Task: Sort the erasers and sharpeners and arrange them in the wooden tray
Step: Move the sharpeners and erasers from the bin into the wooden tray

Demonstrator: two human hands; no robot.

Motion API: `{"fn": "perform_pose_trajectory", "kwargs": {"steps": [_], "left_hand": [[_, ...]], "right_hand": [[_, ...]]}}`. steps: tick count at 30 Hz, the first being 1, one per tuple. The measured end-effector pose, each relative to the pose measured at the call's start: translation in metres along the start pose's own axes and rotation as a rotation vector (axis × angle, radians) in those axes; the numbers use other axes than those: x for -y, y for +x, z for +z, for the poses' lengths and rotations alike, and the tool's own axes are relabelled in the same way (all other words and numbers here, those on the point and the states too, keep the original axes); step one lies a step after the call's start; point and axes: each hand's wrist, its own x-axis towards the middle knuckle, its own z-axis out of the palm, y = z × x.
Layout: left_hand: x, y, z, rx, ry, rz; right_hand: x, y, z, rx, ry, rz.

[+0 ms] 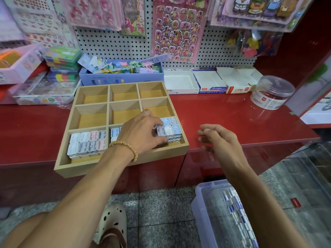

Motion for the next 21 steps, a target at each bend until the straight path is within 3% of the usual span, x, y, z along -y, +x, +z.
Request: {"fn": "perform_pose_trajectory", "kwargs": {"steps": [4,9,15,21], "left_hand": [[-0.004,-0.005,-0.006,-0.089,-0.162,0.025],[-0.024,-0.029,-0.011,-0.133,-0.584,0.012],[-0.056,-0.072,0.001,-0.014,-0.849,-0.045],[-0.108,-0.124,0.044,0.178,-0.880,-0.071]], "right_hand": [[-0.002,-0.002,-0.005,-0.019,-0.023,0.008],[-0.006,-0.013,-0.016,-0.043,0.004,0.019],[-0.002,-0.040,-0.043,-0.086,-0.004,0.005],[-0.010,-0.075,-0.081,-0.175,-0.024,-0.002]]}}
